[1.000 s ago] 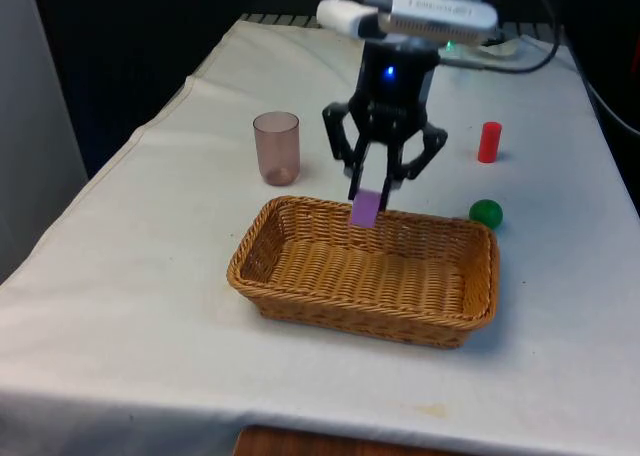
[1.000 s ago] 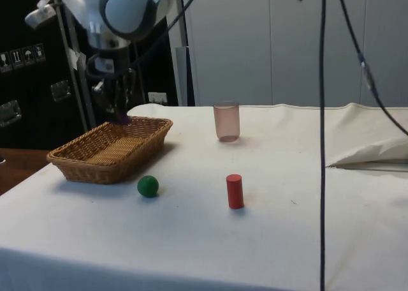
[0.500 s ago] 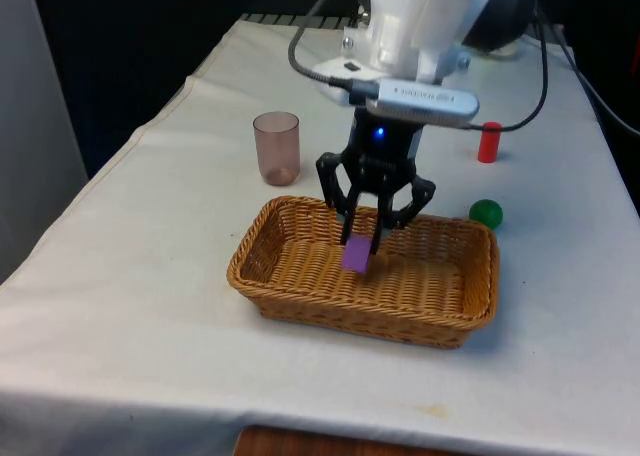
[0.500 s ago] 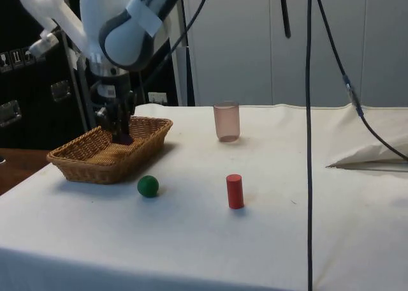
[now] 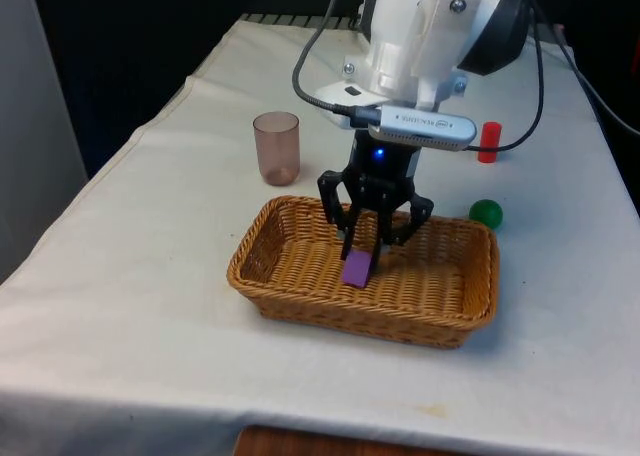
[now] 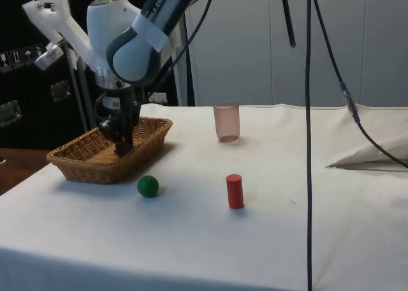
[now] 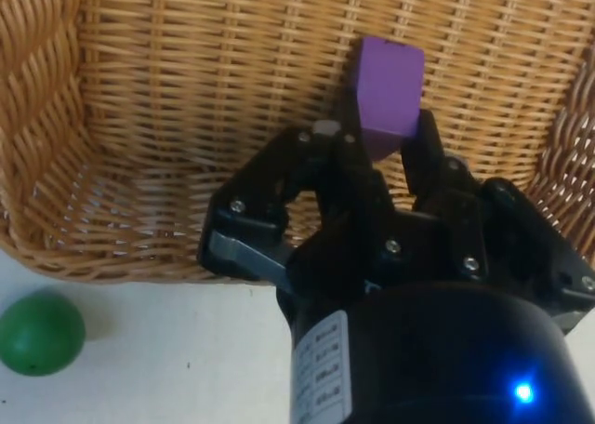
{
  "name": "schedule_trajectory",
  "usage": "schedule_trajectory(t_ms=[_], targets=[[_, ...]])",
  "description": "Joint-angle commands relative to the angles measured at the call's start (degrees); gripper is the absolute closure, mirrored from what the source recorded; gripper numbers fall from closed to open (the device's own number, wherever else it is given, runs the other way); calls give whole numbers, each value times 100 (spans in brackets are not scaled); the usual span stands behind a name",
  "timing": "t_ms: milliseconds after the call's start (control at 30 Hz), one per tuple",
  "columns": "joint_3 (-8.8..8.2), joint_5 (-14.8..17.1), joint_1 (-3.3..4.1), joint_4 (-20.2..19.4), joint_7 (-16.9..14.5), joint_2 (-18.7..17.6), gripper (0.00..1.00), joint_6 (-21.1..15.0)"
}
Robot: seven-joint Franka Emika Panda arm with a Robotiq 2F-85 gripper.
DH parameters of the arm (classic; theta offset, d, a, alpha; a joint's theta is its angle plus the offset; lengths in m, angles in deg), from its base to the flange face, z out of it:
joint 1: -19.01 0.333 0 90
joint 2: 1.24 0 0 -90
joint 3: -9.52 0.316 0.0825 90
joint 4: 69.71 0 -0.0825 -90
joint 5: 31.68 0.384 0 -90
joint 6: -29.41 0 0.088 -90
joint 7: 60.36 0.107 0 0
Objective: Pick up the triangular block and place it into the basket.
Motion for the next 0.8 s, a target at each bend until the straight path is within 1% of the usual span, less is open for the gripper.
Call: schedule_trajectory(t_ms=[0, 67, 100, 133, 167, 200, 233, 467, 500, 533, 600, 767], targets=[[6, 6, 0, -11, 0, 6, 66, -11], [6, 6, 0, -11, 0, 0, 60, -6], [6, 6, 0, -11, -6, 0, 53, 0], [0, 0, 0, 0, 0, 0, 49, 6], [0, 6, 0, -11, -6, 0, 49, 0], [0, 0, 0, -11, -6, 0, 44, 0], [0, 0, 0, -6, -6, -6, 35, 6], [-6, 0, 0, 0, -6, -6, 2, 11], [0, 0, 0, -6, -11, -6, 2, 11], [0, 0, 0, -6, -11, -6, 0, 11], [-6, 0, 0, -6, -11, 0, 0, 17], [-46, 0, 6, -29, -11, 229, 0, 183]])
